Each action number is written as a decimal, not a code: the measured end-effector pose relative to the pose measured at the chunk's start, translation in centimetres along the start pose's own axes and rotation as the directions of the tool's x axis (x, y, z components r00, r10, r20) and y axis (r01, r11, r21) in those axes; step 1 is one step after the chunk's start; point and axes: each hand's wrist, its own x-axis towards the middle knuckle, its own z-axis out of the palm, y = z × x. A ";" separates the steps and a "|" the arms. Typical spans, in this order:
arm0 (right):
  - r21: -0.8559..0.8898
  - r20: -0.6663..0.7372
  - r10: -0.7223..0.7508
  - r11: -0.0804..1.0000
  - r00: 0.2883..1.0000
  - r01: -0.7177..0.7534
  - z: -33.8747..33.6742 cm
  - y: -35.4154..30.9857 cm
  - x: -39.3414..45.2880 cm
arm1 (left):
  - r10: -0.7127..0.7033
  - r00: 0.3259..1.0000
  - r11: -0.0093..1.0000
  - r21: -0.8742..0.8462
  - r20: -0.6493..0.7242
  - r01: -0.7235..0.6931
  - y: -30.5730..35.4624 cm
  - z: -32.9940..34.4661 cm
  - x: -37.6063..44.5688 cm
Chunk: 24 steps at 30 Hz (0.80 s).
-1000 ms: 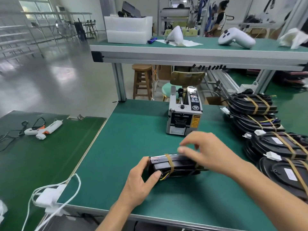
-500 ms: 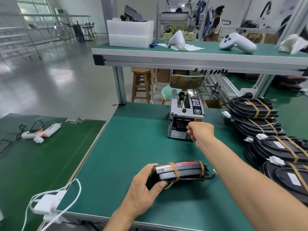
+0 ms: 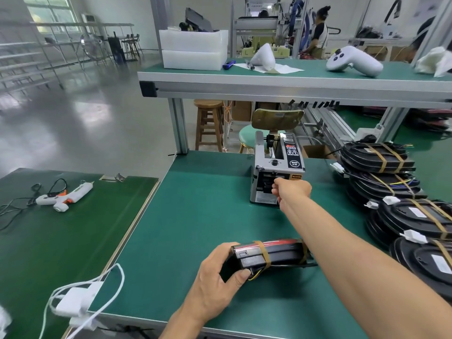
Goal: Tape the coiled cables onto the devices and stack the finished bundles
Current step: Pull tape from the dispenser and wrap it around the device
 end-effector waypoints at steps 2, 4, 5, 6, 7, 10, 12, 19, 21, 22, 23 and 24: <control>0.025 -0.011 0.023 0.999 1.000 -0.023 0.3 0.1 0.1 | 0.009 1.000 1.000 -0.002 -0.003 -0.009 0.0 0.1 0.0; 0.054 -0.024 0.043 0.998 0.999 -0.042 0.6 0.2 0.2 | 0.011 1.000 1.000 -0.007 -0.005 -0.011 -0.1 0.1 0.0; 0.069 -0.027 0.051 0.996 0.998 -0.049 0.7 0.2 0.3 | 0.010 1.000 1.000 -0.010 -0.008 -0.010 -0.1 0.1 0.0; 0.083 -0.031 0.059 0.995 0.998 -0.056 0.8 0.3 0.3 | 0.011 1.000 1.000 -0.012 -0.011 -0.011 -0.2 0.1 -0.1; 0.093 -0.038 0.066 0.994 0.997 -0.062 0.9 0.3 0.3 | 0.013 1.000 1.000 -0.012 -0.012 -0.014 -0.3 0.2 -0.1; 0.109 -0.063 0.079 0.991 0.995 -0.071 1.3 0.3 0.3 | 0.029 0.999 1.000 -0.006 -0.016 -0.029 -0.4 0.2 0.0; 0.121 -0.064 0.081 0.990 0.995 -0.073 1.5 0.4 0.2 | 0.045 0.999 0.999 -0.010 -0.020 -0.045 -0.3 0.2 0.0; 0.075 -0.060 0.042 0.997 0.997 -0.038 0.7 0.3 -0.8 | 0.112 0.985 0.990 0.095 -0.133 -0.100 0.1 0.4 -0.2; 0.023 0.025 0.028 0.999 0.999 -0.029 -0.3 -0.1 -2.1 | 0.095 0.980 0.991 0.112 -0.174 -0.076 0.0 0.6 -0.4; -0.031 0.092 -0.001 1.000 0.996 0.004 -1.0 -0.3 -2.9 | 0.084 0.978 0.992 0.113 -0.192 -0.063 0.1 0.7 -0.5; -0.093 0.156 -0.060 0.993 0.986 0.075 -1.7 -0.5 -3.9 | 0.079 0.975 0.992 0.117 -0.209 -0.055 0.1 0.9 -0.7; -0.146 0.218 -0.152 0.972 0.964 0.186 -2.8 -0.6 -5.0 | 0.081 0.971 0.991 0.123 -0.226 -0.055 0.2 1.1 -0.9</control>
